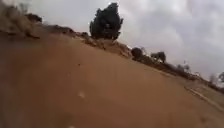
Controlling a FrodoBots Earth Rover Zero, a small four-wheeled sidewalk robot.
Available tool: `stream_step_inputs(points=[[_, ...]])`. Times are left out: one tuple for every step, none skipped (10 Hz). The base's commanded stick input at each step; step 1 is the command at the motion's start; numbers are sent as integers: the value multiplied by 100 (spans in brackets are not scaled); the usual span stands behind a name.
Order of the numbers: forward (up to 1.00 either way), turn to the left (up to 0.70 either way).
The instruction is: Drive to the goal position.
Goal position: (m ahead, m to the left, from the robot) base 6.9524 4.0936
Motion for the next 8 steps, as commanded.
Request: stream_step_inputs(points=[[50, 0], [50, 0], [50, 0], [50, 0], [50, 0], [37, 0], [12, 0], [0, 0]])
